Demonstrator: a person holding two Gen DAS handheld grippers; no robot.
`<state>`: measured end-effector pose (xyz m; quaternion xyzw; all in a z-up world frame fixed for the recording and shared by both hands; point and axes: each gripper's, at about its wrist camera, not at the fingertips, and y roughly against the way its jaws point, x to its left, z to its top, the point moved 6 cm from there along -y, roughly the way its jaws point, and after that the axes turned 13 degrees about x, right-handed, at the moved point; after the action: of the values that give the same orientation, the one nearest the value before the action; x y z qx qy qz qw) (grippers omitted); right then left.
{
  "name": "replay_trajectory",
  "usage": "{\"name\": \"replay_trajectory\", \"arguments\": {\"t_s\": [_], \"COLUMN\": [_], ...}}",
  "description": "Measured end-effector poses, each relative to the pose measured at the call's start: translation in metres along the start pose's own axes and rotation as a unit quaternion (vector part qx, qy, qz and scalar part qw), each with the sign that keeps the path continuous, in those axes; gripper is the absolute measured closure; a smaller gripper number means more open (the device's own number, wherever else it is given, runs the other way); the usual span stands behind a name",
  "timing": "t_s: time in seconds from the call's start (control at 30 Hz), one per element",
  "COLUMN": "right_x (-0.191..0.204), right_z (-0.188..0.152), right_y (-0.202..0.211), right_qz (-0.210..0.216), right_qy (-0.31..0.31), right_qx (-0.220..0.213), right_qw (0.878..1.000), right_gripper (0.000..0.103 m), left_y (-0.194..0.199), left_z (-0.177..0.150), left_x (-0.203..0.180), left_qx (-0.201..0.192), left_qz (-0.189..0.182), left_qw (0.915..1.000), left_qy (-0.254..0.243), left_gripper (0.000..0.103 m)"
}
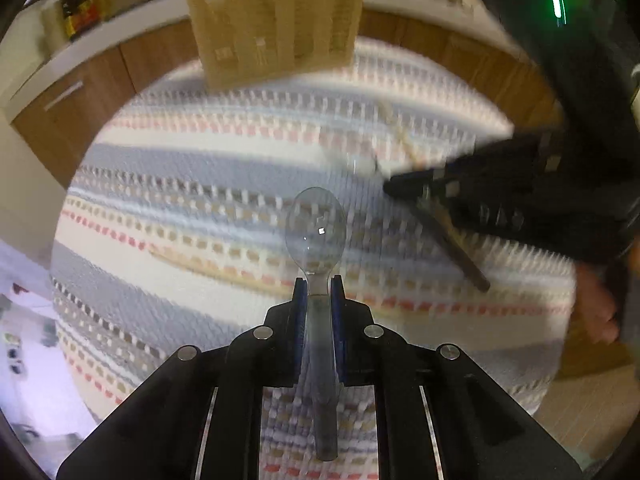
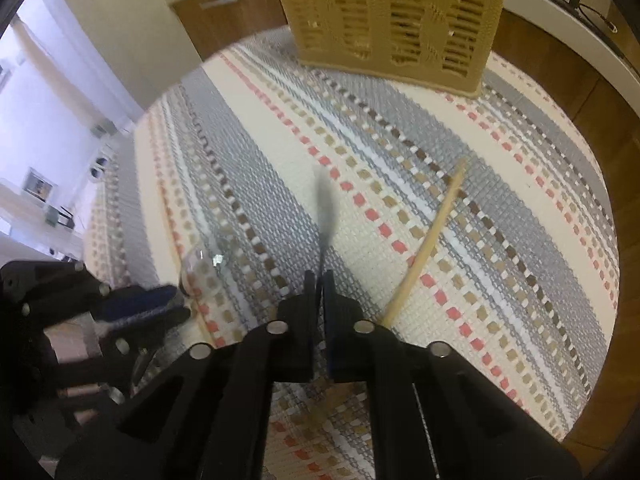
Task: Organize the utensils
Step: 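Carry both clear spoons over the caddy and open both tools to drop them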
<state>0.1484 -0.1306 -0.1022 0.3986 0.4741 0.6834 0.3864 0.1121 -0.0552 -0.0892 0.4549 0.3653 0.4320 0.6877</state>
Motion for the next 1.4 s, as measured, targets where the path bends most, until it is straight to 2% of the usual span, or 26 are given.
{"name": "replay_trajectory", "arguments": {"t_s": [0.17,0.23,0.43,0.57,0.63,0.77,0.87,1.03,1.1,1.23,1.4], "right_x": [-0.005,-0.009,-0.004,0.002,0.001,-0.006,-0.019,-0.049,-0.059,-0.08,-0.097], "right_z": [-0.004,-0.005,0.002,0.011,0.019,0.038,0.055,0.089,0.103,0.133,0.156], "right_y": [0.023,0.034,0.078,0.119,0.139,0.182,0.204,0.229,0.234,0.237,0.228], "right_qz": [0.034,0.041,0.072,0.086,0.079,0.062,0.045,0.05,0.051,0.047,0.017], "right_qy": [0.003,0.002,0.009,0.017,0.019,0.017,0.008,-0.014,-0.02,-0.028,-0.02], "right_qx": [-0.048,-0.067,-0.14,-0.21,-0.245,-0.323,-0.36,-0.4,-0.41,-0.426,-0.442], "right_qw": [0.998,0.997,0.987,0.974,0.966,0.944,0.932,0.915,0.91,0.903,0.897], "right_gripper": [0.101,0.101,0.101,0.101,0.101,0.101,0.101,0.101,0.101,0.101,0.101], "left_y": [0.039,0.048,0.086,0.12,0.14,0.173,0.191,0.203,0.202,0.186,0.155], "left_z": [0.021,0.028,0.055,0.077,0.096,0.12,0.149,0.187,0.204,0.229,0.25], "left_x": [0.016,0.022,0.036,0.042,0.041,0.031,0.023,0.019,0.018,0.015,0.022], "left_qx": [-0.08,-0.097,-0.18,-0.251,-0.292,-0.347,-0.393,-0.451,-0.462,-0.473,-0.467], "left_qz": [-0.026,-0.032,-0.06,-0.056,-0.047,-0.037,-0.026,-0.027,-0.04,-0.042,-0.036], "left_qw": [0.9961,0.9941,0.9795,0.9627,0.9511,0.9329,0.9151,0.8868,0.8809,0.8751,0.8779], "left_qy": [0.028,0.037,0.066,0.084,0.088,0.09,0.088,0.097,0.095,0.093,0.099], "left_gripper": [0.093,0.093,0.093,0.093,0.093,0.093,0.093,0.093,0.093,0.093,0.093]}}
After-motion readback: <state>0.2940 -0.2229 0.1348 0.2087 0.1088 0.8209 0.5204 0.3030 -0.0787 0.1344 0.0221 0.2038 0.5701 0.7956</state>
